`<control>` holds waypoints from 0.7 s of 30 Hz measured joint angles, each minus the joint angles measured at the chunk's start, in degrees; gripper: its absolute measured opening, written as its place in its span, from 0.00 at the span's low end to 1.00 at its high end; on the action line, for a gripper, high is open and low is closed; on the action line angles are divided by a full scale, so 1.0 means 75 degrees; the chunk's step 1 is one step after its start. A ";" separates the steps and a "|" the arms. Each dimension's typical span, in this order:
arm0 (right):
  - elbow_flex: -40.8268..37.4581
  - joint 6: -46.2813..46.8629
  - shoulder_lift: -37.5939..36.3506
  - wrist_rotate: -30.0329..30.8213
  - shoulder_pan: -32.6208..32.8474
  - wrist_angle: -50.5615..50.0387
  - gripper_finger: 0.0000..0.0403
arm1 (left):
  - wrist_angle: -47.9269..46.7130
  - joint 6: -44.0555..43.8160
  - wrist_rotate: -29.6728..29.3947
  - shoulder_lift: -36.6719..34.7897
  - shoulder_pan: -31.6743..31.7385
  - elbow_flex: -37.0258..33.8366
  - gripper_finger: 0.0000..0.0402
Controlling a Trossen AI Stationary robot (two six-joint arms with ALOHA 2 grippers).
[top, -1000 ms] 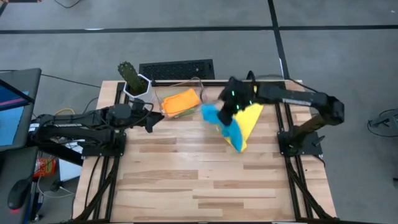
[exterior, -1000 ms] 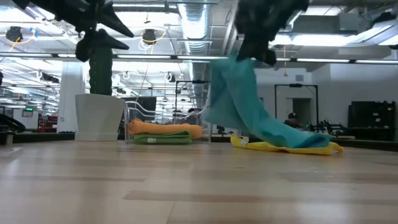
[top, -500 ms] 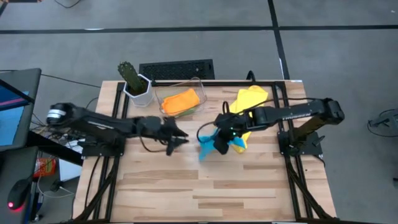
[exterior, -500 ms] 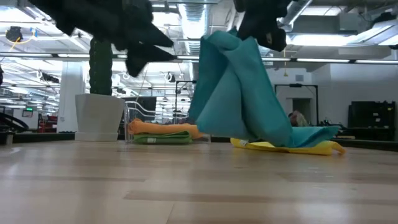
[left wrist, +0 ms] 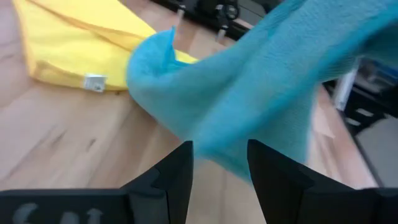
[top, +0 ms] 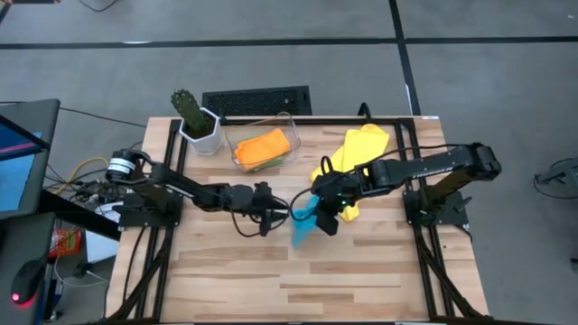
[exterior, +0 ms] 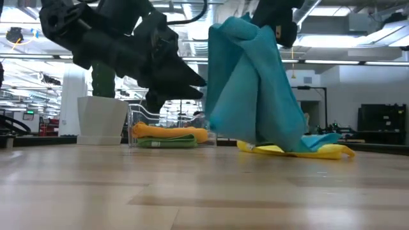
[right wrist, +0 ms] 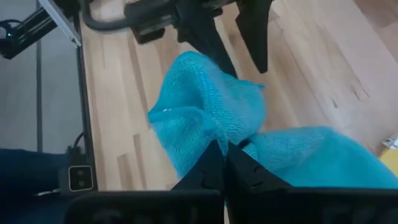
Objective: Fold microfiber towels
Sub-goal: Fold the blue microfiber cloth
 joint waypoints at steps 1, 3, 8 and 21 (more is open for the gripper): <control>0.0000 -0.0015 0.0000 0.0000 0.0000 0.0000 0.04 | 0.0041 0.0030 -0.0142 0.0055 -0.0003 0.0000 0.36; 0.0000 -0.0018 0.0000 -0.0002 0.0000 0.0002 0.05 | 0.0059 0.0305 -0.0292 0.0061 0.0000 0.0000 0.36; 0.0000 -0.0030 0.0000 -0.0175 0.0003 0.0012 0.07 | 0.0236 0.1242 -0.0336 0.0051 -0.0069 0.0003 0.36; 0.0000 0.0040 0.0000 -0.0291 0.0033 0.0405 0.06 | 0.0540 0.1475 -0.0007 0.1090 -0.0078 0.0682 0.36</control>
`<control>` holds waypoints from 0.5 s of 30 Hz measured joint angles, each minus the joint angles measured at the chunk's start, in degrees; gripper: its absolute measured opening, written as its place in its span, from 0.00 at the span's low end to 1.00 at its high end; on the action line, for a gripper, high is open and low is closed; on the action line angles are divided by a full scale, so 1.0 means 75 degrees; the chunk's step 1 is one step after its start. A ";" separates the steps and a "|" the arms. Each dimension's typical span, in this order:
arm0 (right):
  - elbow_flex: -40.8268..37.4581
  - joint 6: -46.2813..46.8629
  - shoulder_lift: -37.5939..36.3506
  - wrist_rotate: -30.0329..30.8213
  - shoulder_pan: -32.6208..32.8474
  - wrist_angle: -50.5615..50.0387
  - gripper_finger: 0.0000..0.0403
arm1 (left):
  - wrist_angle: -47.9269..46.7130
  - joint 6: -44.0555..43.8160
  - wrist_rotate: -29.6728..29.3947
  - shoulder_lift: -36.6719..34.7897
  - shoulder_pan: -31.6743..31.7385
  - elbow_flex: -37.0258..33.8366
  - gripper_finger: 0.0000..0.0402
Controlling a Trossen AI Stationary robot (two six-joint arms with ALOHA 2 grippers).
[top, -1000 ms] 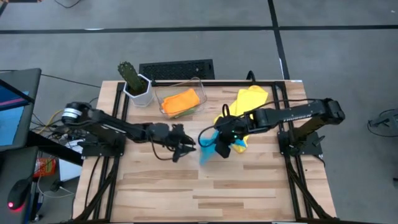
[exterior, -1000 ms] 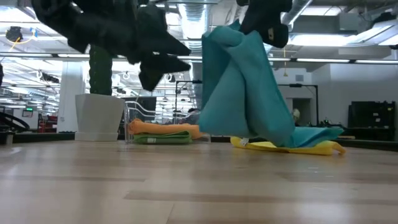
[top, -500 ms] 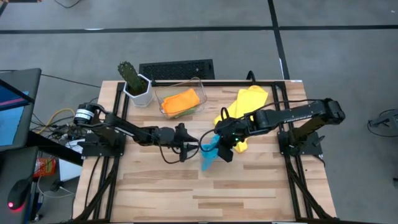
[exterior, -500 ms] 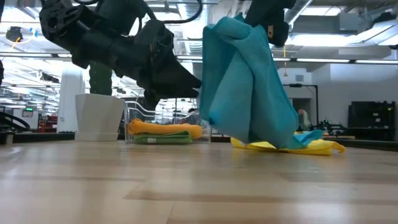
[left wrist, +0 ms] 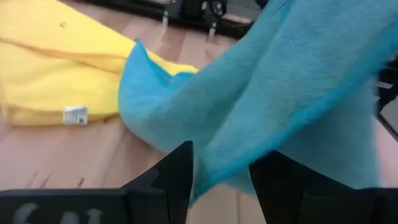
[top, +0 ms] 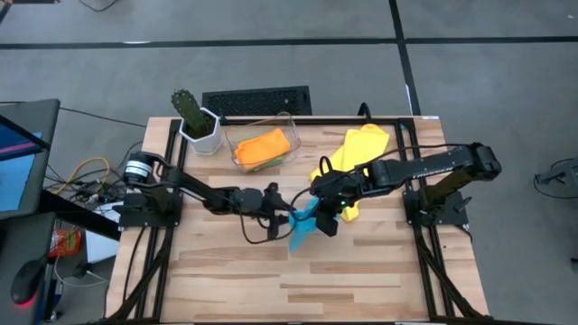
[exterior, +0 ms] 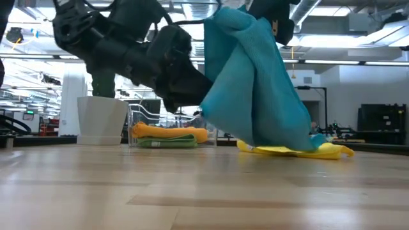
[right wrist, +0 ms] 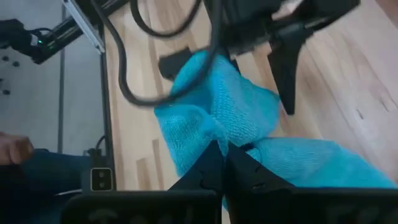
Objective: Fold microfiber towels
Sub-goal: Fold the blue microfiber cloth
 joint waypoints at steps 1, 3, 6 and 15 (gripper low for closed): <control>0.0000 0.0000 0.0000 -0.0039 -0.0001 0.0032 0.06 | -0.0145 -0.0054 -0.0003 0.0051 0.0003 0.0102 0.36; 0.0000 0.0002 0.0000 -0.0062 -0.0001 0.0031 0.05 | -0.0448 -0.0096 -0.0002 0.0091 0.0054 0.0283 0.36; 0.0000 0.0003 0.0000 -0.0065 -0.0001 0.0017 0.04 | -0.0882 -0.0208 0.0354 0.0080 0.0166 0.0478 0.32; 0.0000 -0.0096 0.0000 -0.0068 -0.0024 0.0006 0.13 | -0.1607 -0.0850 0.0866 0.0002 0.0218 0.0539 0.02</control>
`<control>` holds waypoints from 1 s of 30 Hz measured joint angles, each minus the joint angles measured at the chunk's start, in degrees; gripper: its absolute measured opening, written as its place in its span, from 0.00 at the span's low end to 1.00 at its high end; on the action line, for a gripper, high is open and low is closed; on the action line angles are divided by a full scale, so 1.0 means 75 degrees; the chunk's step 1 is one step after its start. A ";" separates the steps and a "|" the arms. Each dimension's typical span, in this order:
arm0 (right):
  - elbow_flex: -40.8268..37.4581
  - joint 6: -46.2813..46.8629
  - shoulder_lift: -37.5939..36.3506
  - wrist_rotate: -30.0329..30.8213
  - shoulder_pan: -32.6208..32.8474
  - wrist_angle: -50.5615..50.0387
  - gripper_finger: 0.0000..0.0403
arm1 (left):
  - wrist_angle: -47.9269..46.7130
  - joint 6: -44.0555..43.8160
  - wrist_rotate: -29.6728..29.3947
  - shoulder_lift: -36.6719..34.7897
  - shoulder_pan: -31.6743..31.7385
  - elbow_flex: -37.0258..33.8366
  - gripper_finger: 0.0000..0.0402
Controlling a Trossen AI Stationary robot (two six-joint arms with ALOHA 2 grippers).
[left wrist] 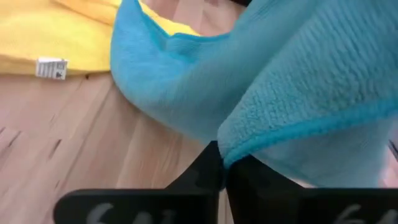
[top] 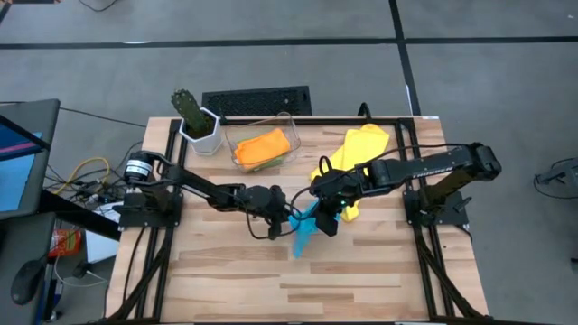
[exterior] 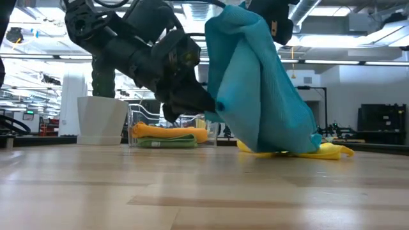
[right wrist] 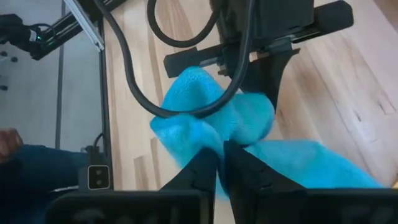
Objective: Fold microfiber towels
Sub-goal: Fold the blue microfiber cloth
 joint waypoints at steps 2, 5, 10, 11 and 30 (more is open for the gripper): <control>0.0000 -0.0103 0.0000 -0.0009 -0.0035 -0.0005 0.14 | -0.0188 -0.0090 -0.0018 -0.0085 -0.0015 0.0001 0.01; 0.0000 -0.0143 0.0000 -0.0005 -0.0039 -0.0008 0.12 | -0.0328 -0.0164 -0.0119 -0.0165 -0.0018 0.0004 0.00; 0.0000 -0.0161 -0.0003 0.0105 0.0028 -0.0018 0.03 | -0.0743 -0.0342 -0.0206 -0.0312 -0.0018 0.0007 0.00; 0.0004 -0.0156 -0.0003 0.0183 0.0061 -0.0022 0.03 | -0.0895 -0.0392 -0.0212 -0.0376 -0.0027 -0.0008 0.00; 0.1896 -0.0769 -0.1244 0.4819 0.0543 -0.1871 0.01 | -0.7175 -0.2686 -0.0488 -0.6322 0.0136 0.0170 0.00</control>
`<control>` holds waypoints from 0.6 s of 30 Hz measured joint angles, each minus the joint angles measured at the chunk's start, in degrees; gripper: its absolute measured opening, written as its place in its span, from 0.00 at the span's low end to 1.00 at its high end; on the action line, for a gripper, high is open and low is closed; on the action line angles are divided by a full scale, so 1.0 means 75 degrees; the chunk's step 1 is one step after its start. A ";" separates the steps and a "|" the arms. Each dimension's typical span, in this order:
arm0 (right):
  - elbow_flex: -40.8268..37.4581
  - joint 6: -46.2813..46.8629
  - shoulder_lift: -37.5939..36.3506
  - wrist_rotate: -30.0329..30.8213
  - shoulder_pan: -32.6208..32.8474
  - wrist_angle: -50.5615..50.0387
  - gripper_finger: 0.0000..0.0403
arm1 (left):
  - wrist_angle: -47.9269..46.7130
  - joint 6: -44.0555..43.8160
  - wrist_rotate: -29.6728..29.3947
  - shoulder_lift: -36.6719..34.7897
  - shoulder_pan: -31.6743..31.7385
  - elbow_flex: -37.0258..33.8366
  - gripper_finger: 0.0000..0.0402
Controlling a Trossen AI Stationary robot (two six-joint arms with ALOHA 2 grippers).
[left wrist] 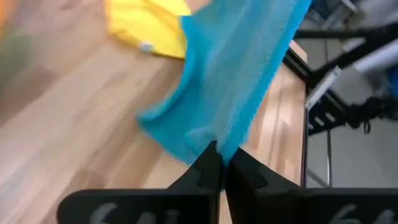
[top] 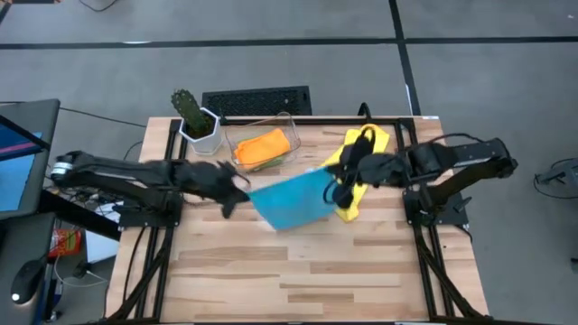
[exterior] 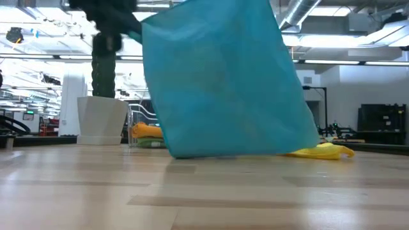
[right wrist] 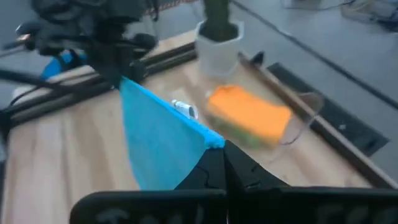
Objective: Fold microfiber towels
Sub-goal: Fold the blue microfiber cloth
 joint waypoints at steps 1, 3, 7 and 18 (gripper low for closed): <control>0.0061 -0.0153 -0.0035 0.0022 -0.0144 0.0034 0.01 | -0.0386 -0.0155 -0.0037 -0.0292 0.0068 0.0092 0.00; 0.0121 -0.0337 -0.0127 -0.0009 -0.0392 0.0037 0.01 | -0.0771 -0.0263 -0.0096 -0.0727 0.0164 0.0397 0.00; 0.0354 -0.1019 -0.0126 -0.0043 -0.0754 0.0183 0.01 | -0.1869 -0.0261 -0.0595 -0.1127 0.0329 0.1229 0.00; 0.1004 -0.2534 0.0242 0.0028 -0.1851 0.1070 0.01 | -0.5210 0.1607 -0.1607 0.0544 0.1224 0.5034 0.00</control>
